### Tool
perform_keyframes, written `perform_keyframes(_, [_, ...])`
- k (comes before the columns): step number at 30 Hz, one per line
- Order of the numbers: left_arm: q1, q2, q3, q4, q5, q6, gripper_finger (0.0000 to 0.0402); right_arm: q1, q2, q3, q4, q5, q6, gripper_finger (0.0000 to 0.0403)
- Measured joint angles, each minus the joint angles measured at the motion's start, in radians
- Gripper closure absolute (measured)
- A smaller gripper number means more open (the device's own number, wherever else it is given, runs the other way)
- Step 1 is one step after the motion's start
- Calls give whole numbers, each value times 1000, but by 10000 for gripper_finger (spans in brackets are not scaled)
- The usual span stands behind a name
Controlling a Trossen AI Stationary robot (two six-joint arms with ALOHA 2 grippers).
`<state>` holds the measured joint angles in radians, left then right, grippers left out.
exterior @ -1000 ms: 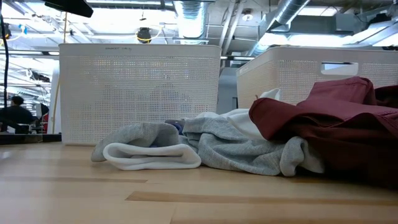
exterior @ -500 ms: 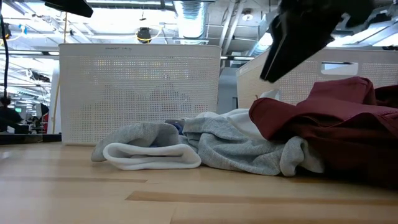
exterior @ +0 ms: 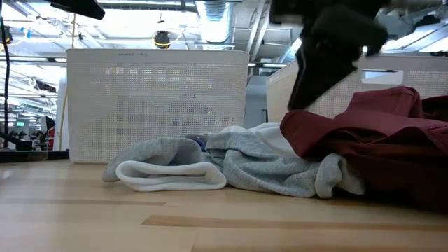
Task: Sort clothes
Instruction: Put the white garment into the right white laundry organizer
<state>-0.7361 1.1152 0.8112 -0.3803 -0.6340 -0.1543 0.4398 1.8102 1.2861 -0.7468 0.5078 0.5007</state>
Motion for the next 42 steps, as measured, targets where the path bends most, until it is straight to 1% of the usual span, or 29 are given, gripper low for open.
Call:
perform_keyframes(4, [0, 0, 0, 13, 0, 8, 219, -12, 55, 0, -4, -10, 4, 195])
perform_keyframes(7, [0, 0, 0, 18, 0, 11, 219, -11, 70, -1, -4, -5, 21, 217])
perform_keyframes(10, [0, 0, 0, 26, 0, 23, 219, -11, 69, 0, -2, -1, 22, 260])
perform_keyframes(12, [1, 7, 0, 39, 0, 35, 219, -10, 69, 0, 0, -1, 22, 299])
perform_keyframes(15, [11, 33, 0, 56, 0, 66, 219, -8, 68, 0, 0, 1, 11, 369])
perform_keyframes(16, [18, 45, 0, 65, 0, 78, 219, -7, 68, 0, 0, 2, 3, 385])
perform_keyframes(17, [28, 63, 0, 79, 0, 95, 219, -6, 68, 2, 0, 3, -1, 390])
perform_keyframes(20, [63, 127, 0, 134, 0, 160, 219, 0, 68, 33, -6, 16, -15, 391])
perform_keyframes(24, [120, 199, 0, 273, -9, 281, 219, 21, 68, 118, -13, 32, -82, 399])
perform_keyframes(29, [191, 213, 0, 458, -12, 410, 217, 53, 68, 258, -76, 78, -154, 401])
perform_keyframes(31, [216, 212, 0, 517, 36, 445, 212, 66, 68, 312, -107, 105, -171, 401])
perform_keyframes(33, [236, 213, 0, 564, 114, 462, 203, 78, 68, 361, -138, 134, -191, 402])
perform_keyframes(35, [258, 212, 0, 594, 201, 462, 191, 87, 67, 405, -160, 153, -213, 402])
perform_keyframes(37, [281, 212, 0, 603, 268, 448, 180, 95, 67, 439, -169, 163, -238, 402])
perform_keyframes(42, [315, 213, 0, 655, 358, 418, 161, 106, 67, 500, -169, 200, -301, 402])
